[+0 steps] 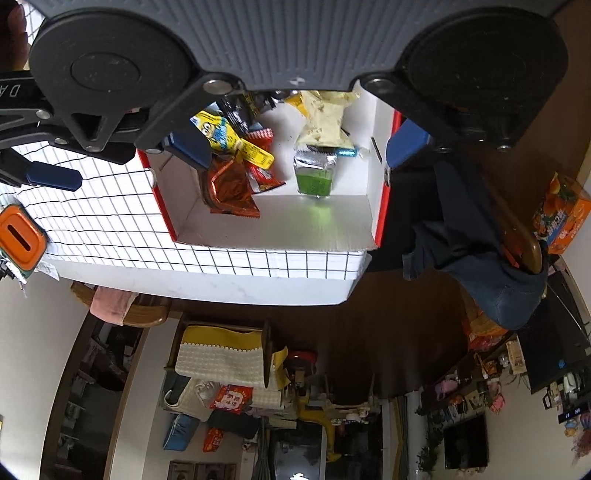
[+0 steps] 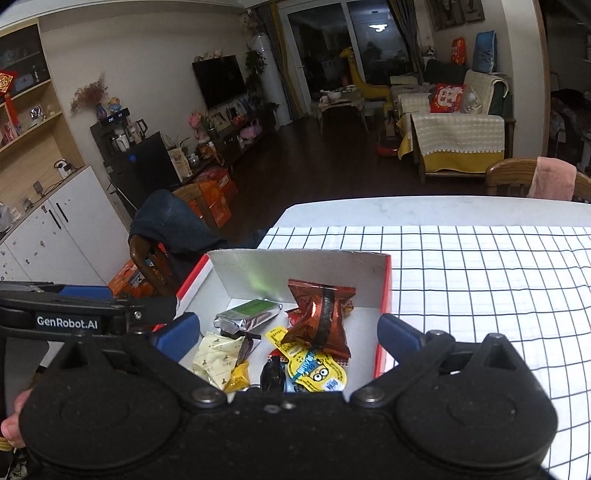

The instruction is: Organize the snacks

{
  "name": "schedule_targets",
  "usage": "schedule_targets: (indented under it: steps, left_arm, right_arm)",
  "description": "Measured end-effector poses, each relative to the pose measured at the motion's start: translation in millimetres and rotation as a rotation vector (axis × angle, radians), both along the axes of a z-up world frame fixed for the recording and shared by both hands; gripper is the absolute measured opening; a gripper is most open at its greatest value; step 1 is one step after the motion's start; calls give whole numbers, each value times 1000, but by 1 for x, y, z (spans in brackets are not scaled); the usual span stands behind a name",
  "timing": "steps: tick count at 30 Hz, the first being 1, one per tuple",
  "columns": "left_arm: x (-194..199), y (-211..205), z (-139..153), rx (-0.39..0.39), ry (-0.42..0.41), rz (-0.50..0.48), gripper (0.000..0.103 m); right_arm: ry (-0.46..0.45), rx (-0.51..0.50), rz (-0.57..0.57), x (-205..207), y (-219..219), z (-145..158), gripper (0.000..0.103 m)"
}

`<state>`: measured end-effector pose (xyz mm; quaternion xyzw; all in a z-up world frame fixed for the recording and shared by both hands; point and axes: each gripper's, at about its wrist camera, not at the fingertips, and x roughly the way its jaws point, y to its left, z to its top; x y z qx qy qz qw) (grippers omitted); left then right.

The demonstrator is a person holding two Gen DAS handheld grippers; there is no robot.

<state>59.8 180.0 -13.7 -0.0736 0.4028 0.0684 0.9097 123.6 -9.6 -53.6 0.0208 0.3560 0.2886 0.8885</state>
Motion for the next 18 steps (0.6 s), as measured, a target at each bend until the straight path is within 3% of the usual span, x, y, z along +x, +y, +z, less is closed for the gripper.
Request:
schedule_targets:
  steps: [7, 13, 18]
  left_arm:
    - [-14, -9, -1, 10, 2, -2, 102]
    - [-24, -16, -2, 22, -1, -6, 102]
    - [-29, -21, 0, 23, -11, -16, 102]
  right_arm:
    - [-25, 0, -32, -15, -9, -3, 103]
    - [5, 26, -56, -24, -15, -8, 103]
    - [-31, 26, -64, -33, -15, -6, 103]
